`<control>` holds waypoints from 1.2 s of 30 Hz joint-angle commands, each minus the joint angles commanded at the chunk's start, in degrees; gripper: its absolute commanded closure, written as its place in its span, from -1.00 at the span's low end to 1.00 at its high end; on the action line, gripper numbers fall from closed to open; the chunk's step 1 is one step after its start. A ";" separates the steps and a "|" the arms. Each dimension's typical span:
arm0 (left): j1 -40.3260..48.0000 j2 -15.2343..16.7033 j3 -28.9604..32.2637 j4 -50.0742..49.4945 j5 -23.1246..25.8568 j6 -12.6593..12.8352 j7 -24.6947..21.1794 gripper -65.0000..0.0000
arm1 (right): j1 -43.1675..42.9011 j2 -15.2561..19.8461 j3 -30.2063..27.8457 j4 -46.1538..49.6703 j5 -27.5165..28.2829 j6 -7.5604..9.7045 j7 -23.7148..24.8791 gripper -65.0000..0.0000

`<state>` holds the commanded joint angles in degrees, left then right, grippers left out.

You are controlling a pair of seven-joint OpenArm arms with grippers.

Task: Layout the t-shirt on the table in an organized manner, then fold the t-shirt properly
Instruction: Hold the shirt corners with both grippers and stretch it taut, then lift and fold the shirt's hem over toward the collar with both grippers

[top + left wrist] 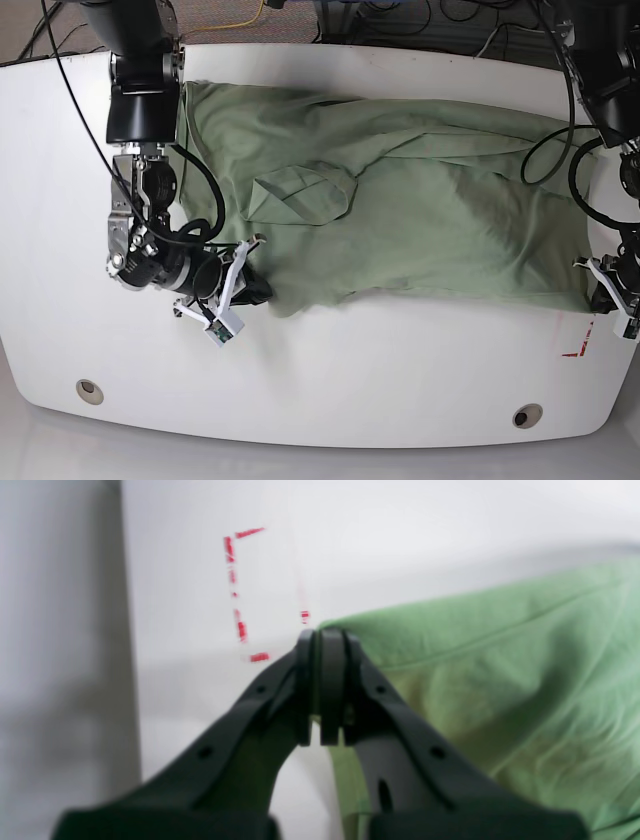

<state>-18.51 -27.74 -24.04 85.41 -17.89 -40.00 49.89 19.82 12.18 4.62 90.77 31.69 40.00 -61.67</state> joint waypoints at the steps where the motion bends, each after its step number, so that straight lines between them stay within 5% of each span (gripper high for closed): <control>1: 0.88 0.00 -0.35 1.14 -0.44 0.00 0.09 1.00 | -0.79 0.00 0.53 1.23 0.00 0.00 -0.53 1.00; 26: 20.66 -0.09 -4.13 10.55 -7.56 0.00 0.09 1.00 | -25.76 -0.09 3.69 22.68 0.18 0.00 -5.71 1.00; 36: 22.42 -1.41 -5.54 10.29 -7.56 0.00 0.00 1.00 | -28.40 1.58 11.08 22.59 8.09 0.00 -7.38 1.00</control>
<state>3.91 -29.14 -29.58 95.69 -25.45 -40.00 49.89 -8.57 13.76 15.69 113.36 39.78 40.00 -69.05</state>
